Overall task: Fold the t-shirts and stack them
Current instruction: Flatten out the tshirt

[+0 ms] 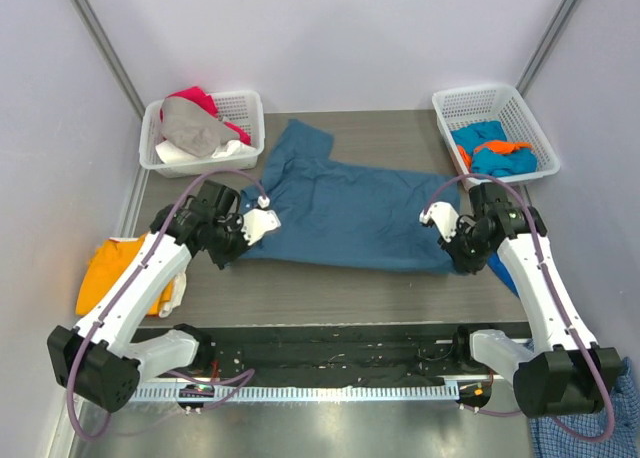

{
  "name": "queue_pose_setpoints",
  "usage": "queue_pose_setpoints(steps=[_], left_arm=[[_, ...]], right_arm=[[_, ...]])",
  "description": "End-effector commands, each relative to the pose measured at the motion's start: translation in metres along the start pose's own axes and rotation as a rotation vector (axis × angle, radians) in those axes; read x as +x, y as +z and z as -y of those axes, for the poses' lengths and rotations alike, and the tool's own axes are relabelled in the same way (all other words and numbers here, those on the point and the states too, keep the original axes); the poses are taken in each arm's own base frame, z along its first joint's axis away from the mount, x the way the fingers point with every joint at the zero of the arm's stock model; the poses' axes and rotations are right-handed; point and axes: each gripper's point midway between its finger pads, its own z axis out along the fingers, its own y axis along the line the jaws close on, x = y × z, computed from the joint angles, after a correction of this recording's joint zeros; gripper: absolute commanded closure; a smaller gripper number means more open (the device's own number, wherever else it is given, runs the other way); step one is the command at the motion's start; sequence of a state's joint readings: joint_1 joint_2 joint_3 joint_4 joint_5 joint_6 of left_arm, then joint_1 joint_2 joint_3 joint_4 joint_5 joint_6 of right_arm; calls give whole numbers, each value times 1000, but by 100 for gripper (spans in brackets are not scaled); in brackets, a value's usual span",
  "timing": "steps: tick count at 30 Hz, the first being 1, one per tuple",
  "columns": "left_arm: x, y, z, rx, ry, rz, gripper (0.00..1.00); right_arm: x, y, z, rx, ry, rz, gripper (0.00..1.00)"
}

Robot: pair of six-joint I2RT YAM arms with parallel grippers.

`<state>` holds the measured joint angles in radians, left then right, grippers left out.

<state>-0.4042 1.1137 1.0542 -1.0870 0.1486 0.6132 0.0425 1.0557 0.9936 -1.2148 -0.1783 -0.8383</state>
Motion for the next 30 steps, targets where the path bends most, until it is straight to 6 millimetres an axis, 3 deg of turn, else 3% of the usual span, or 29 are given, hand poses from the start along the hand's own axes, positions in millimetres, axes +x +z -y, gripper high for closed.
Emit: queue_pose_setpoints(steps=[1,9,11,12,14,20,22,25,27,29,30], left_arm=[[23,-13,11,43,42,-121,100],[66,-18,17,62,74,-340,100],[79,-19,16,60,85,-412,98],[82,-19,16,60,88,-430,91],[87,-19,15,56,102,-463,85],[98,-18,13,46,136,-499,53],[95,-20,11,29,145,-475,47],[83,-22,13,34,143,-408,25],[71,-23,12,37,139,-355,23],[54,-18,-1,-26,135,-284,22],[47,-16,-7,-60,125,-253,21]], right_arm=[[21,7,-1,-2,-35,-89,99],[39,17,-4,-11,-38,-157,99],[44,20,-7,-22,-42,-177,92],[47,21,-9,-32,-43,-185,82],[49,23,-11,-42,-42,-192,76],[56,25,-15,-48,-53,-212,51],[54,24,-10,-15,-61,-198,47],[45,24,1,37,-56,-158,46],[34,26,14,94,-28,-125,45],[23,28,30,155,6,-95,44],[13,27,47,232,45,-62,44]])
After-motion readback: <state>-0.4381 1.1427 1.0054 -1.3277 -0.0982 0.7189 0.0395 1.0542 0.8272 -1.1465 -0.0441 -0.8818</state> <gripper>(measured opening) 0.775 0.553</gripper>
